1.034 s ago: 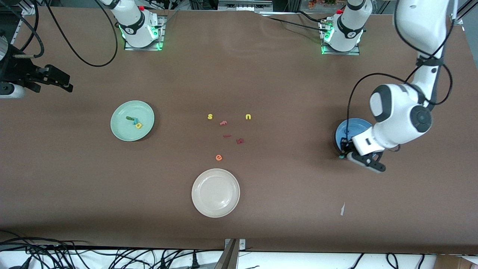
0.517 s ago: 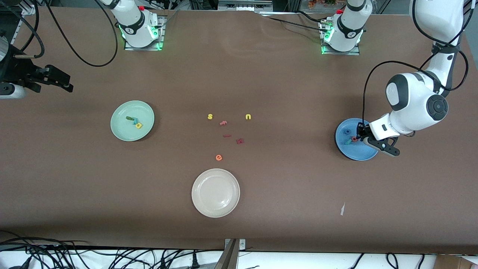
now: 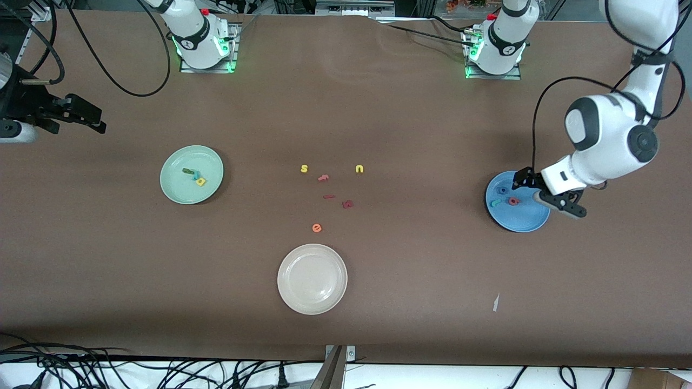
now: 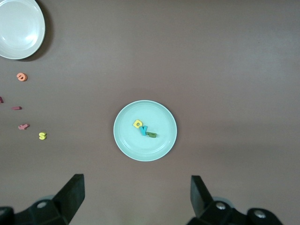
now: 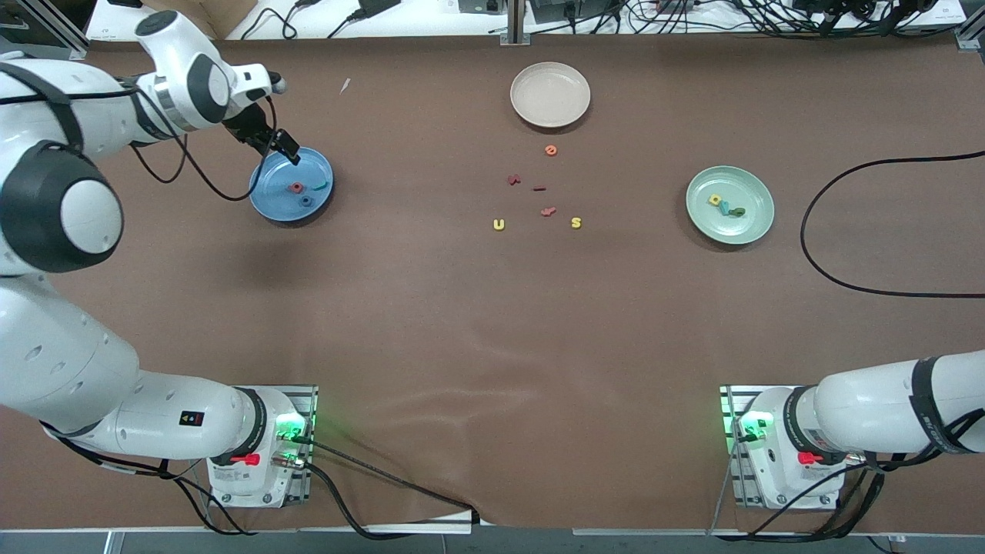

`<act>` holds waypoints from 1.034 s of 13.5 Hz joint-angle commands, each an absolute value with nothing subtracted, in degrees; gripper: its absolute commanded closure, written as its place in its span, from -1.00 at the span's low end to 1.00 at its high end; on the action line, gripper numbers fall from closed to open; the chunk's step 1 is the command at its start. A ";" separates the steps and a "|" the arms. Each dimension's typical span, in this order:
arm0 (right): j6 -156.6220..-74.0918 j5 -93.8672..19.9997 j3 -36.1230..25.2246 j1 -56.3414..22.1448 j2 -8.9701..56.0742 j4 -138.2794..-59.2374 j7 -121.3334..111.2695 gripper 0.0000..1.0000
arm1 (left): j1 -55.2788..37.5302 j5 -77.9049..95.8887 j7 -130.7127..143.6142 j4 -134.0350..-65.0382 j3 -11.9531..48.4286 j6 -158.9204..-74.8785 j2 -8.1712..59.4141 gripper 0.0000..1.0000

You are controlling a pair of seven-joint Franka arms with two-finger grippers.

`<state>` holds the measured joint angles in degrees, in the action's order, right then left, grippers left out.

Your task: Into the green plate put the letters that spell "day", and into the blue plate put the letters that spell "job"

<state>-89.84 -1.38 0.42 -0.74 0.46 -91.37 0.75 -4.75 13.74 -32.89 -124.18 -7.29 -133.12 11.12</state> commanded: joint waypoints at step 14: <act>-90.09 -0.97 0.70 -0.44 -0.35 -92.20 1.41 -1.00 | -2.73 -3.17 -13.13 -95.12 1.13 -89.67 -3.89 -1.00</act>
<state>-89.84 -1.38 0.42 -0.74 0.46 -91.40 0.77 -3.60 -1.59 -18.86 -100.98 -0.58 -93.51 -8.49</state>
